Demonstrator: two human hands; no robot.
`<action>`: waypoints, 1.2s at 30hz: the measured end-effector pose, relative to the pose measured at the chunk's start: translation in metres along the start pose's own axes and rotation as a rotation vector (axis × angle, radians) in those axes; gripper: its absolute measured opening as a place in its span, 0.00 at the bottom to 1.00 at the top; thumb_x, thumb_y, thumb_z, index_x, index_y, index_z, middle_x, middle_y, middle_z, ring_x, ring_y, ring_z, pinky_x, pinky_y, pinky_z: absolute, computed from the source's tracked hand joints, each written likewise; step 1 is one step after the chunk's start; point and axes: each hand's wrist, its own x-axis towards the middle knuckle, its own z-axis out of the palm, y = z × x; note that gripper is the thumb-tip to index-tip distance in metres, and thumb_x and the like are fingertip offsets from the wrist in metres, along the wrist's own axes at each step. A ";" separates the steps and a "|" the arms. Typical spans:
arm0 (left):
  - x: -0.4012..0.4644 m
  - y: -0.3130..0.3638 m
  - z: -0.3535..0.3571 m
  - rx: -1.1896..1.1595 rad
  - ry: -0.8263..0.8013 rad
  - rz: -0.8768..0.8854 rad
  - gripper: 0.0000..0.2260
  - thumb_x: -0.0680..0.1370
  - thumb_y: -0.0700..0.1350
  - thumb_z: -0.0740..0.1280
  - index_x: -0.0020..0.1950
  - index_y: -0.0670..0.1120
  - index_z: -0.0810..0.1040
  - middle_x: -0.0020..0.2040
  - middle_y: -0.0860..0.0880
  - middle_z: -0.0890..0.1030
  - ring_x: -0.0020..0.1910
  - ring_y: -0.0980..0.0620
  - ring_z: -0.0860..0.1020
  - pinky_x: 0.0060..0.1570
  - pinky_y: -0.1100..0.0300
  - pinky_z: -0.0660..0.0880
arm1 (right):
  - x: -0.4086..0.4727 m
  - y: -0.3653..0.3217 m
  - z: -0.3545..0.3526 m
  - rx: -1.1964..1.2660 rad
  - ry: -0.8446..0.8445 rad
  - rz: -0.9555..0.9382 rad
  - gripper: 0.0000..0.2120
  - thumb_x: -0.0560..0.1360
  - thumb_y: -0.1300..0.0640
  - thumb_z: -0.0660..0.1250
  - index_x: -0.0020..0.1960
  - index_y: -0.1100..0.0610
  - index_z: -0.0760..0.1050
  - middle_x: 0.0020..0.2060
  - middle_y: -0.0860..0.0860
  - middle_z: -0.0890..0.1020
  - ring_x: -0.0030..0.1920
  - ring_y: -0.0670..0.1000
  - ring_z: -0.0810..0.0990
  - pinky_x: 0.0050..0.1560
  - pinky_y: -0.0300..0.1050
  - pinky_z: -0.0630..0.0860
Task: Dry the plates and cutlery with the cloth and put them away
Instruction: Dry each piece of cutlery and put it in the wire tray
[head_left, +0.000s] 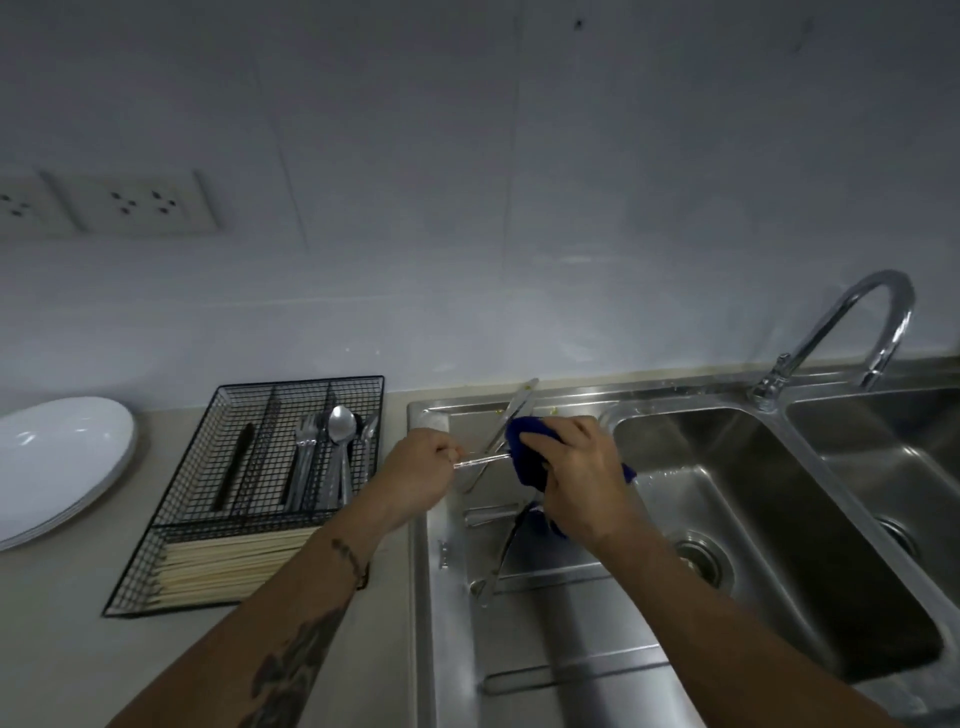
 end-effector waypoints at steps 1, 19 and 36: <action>-0.004 0.000 -0.006 -0.012 0.004 -0.001 0.11 0.82 0.39 0.59 0.45 0.47 0.80 0.43 0.48 0.81 0.40 0.54 0.77 0.37 0.63 0.70 | -0.002 -0.012 0.000 -0.012 -0.002 -0.038 0.27 0.58 0.68 0.74 0.57 0.56 0.82 0.55 0.53 0.82 0.52 0.59 0.76 0.50 0.56 0.77; -0.044 -0.041 -0.069 0.235 0.199 0.266 0.10 0.79 0.39 0.63 0.40 0.47 0.79 0.42 0.55 0.76 0.41 0.55 0.76 0.38 0.64 0.70 | 0.009 -0.093 0.010 -0.038 0.115 -0.057 0.25 0.57 0.65 0.75 0.54 0.57 0.82 0.49 0.54 0.82 0.46 0.58 0.77 0.47 0.53 0.78; -0.034 -0.042 -0.076 -0.020 0.003 0.028 0.15 0.81 0.41 0.60 0.39 0.49 0.80 0.30 0.49 0.74 0.28 0.53 0.69 0.30 0.61 0.65 | 0.001 -0.088 0.029 0.011 0.106 -0.107 0.22 0.64 0.69 0.70 0.57 0.59 0.82 0.59 0.55 0.81 0.52 0.58 0.76 0.57 0.50 0.76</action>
